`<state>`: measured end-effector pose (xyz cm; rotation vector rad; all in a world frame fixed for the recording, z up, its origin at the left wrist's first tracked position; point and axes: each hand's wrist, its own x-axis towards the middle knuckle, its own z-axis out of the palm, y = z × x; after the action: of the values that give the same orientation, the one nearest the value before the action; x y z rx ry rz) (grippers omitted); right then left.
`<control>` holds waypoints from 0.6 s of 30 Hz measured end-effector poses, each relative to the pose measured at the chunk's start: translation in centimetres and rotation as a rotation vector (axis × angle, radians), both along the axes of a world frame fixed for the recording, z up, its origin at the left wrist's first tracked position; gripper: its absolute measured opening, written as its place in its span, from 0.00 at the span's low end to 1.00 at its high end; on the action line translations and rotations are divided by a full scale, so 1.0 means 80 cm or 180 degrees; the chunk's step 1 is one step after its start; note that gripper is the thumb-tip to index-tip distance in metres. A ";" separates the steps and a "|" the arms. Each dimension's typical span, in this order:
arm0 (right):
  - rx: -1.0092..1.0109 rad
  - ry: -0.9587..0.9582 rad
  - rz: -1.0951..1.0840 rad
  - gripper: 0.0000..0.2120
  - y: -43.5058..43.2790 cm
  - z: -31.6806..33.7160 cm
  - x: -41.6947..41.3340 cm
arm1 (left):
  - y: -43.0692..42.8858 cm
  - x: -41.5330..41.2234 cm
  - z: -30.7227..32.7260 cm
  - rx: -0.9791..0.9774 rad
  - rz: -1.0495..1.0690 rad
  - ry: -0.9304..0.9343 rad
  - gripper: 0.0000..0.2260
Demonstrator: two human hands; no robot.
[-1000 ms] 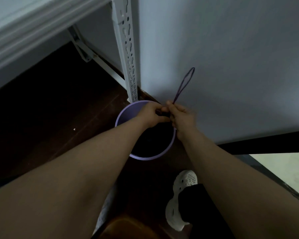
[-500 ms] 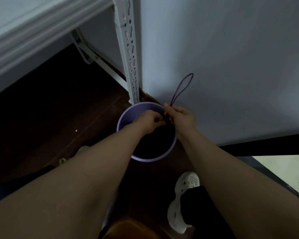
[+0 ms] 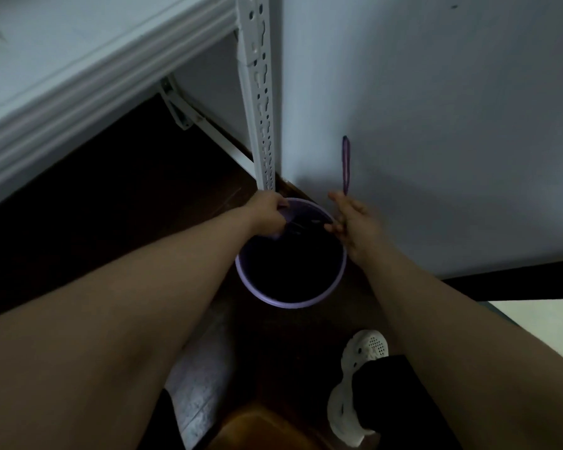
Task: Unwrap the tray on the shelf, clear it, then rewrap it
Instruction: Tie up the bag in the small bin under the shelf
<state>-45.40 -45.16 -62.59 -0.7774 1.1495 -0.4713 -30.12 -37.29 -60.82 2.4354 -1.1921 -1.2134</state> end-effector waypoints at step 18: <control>-0.1481 0.1382 0.2491 0.12 0.007 0.009 0.014 | -0.044 -0.005 0.037 0.0015 -0.0812 -0.0141 0.15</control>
<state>-44.31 -44.56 -61.89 -1.7040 1.0280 0.1120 -30.48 -40.80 -57.88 2.3805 -1.5530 -1.2308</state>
